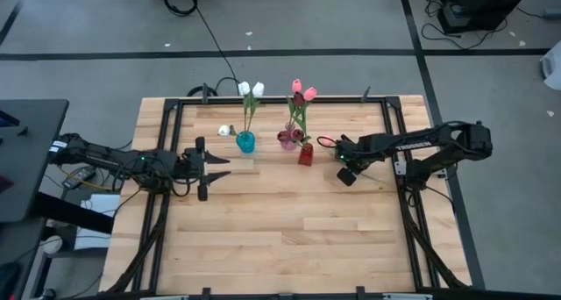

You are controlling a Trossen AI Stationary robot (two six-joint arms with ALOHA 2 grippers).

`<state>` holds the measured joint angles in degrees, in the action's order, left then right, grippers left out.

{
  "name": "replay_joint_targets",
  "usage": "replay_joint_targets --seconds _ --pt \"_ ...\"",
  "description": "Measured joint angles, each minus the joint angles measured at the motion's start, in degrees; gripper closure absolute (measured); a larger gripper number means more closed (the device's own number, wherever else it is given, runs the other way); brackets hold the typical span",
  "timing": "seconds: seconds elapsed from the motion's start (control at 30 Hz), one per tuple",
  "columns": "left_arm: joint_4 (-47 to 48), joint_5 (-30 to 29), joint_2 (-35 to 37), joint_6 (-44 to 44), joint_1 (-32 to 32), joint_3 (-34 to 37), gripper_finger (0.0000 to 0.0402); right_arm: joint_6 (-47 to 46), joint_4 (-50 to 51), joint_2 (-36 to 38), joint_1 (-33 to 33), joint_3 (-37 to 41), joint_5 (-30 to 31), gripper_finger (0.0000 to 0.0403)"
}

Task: Sort flowers into vase by color
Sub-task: Put the pink tulip into the pink vase

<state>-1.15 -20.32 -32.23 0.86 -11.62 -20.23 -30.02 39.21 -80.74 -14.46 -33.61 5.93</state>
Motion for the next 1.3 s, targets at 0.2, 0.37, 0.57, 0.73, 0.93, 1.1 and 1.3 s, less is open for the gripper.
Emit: replay_joint_targets --seconds 0.2,0.37,0.57,0.73,0.93,1.1,1.3 --pt "0.0 6.3 1.1 -0.1 0.0 0.0 0.0241 0.1 1.4 1.5 -0.3 -0.3 2.0 0.0396" --pt "-0.3 8.3 2.7 -0.2 0.0 0.0 0.0241 2.4 -1.9 8.5 -3.5 -0.8 9.0 0.0399" --pt "0.1 8.3 2.3 -0.2 0.0 0.0 0.0241 10.9 -16.2 15.4 -8.9 -0.7 13.8 0.0400" --pt "1.7 6.8 2.3 -0.8 0.0 0.0 0.0241 18.3 -40.2 17.7 -12.7 1.3 5.8 0.0401" --pt "1.8 6.6 2.3 -0.9 0.0 0.0 0.0241 17.1 -69.4 14.0 -20.7 7.0 -5.5 0.0402" --pt "1.9 6.0 2.3 0.4 0.0 0.0 0.0241 11.5 -88.5 6.0 -24.6 8.4 -11.0 0.0402" --pt "1.8 1.4 2.3 1.6 0.0 0.0 0.0241 7.1 -102.6 -3.4 -28.1 6.4 -17.0 0.0402"
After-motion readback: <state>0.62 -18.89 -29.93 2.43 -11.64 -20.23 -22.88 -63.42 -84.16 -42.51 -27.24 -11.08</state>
